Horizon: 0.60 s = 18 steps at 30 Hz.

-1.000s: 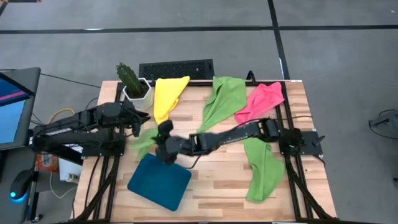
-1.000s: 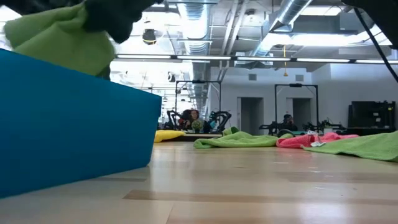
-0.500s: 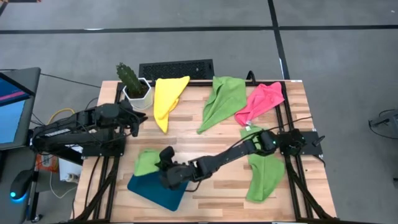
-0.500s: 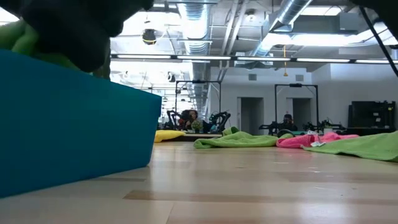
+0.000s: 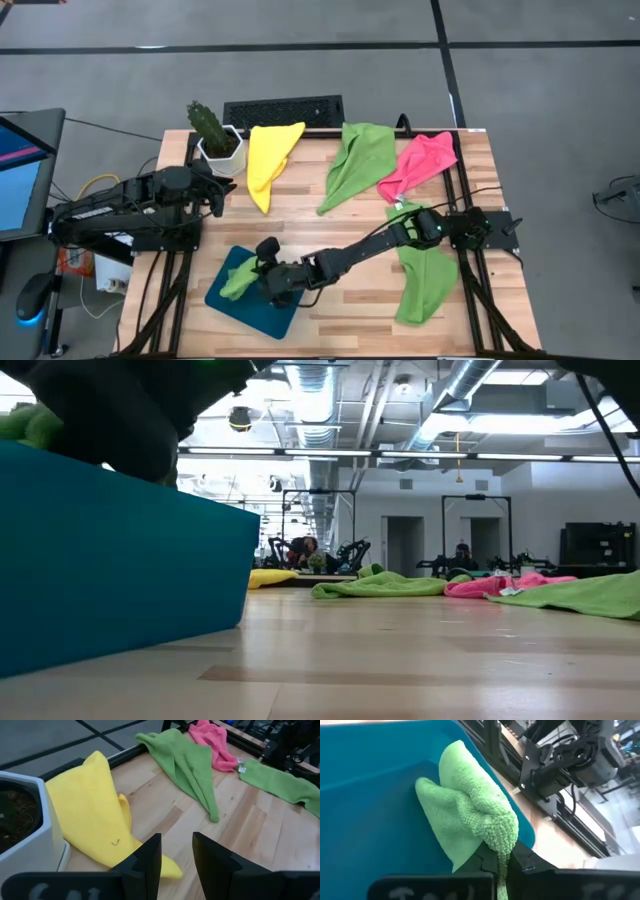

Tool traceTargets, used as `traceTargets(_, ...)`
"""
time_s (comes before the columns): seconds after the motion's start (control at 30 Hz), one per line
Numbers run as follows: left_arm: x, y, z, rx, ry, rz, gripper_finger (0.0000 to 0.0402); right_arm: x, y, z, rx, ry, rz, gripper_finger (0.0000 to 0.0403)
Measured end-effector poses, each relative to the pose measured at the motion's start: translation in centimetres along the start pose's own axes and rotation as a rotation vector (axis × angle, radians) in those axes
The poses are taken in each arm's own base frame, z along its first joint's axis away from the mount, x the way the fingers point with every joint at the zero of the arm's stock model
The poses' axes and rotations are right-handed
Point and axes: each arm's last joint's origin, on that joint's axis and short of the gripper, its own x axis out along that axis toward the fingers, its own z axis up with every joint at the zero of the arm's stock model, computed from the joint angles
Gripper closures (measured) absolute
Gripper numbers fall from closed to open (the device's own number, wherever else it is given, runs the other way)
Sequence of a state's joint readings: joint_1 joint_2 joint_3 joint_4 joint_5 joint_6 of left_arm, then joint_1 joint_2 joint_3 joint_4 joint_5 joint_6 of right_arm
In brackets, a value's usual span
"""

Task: Fold microfiber towels
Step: Put the top left green microfiber in the blue bin

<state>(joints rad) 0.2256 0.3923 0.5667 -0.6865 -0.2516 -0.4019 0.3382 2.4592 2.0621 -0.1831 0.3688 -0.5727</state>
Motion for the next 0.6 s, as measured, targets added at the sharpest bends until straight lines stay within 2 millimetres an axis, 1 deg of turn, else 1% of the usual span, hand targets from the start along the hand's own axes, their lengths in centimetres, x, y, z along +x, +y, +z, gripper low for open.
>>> traceTargets(0.1, 0.0, 0.0, 0.0, 0.000, 0.000, 0.000, 0.0299, 0.2, -0.3, -0.2, 0.025, -0.024, 0.036, 0.0375)
traceTargets(0.2, 0.0, 0.0, 0.0, 0.000, 0.001, -0.003, 0.0299, 0.2, -0.1, -0.3, 0.048, -0.031, 0.085, 0.0366)
traceTargets(0.4, 0.0, 0.0, 0.0, 0.009, 0.008, -0.010, 0.0299, -0.6, 2.0, 0.4, 0.008, -0.027, 0.171, 0.0359)
traceTargets(0.47, 0.0, -0.1, -0.1, 0.007, 0.020, -0.037, 0.0299, -0.9, 2.7, 0.6, -0.010, -0.013, 0.191, 0.0355)
traceTargets(0.6, 0.0, -0.3, -0.2, -0.007, 0.061, -0.125, 0.0299, -1.5, 3.8, 0.8, -0.028, 0.010, 0.221, 0.0328)
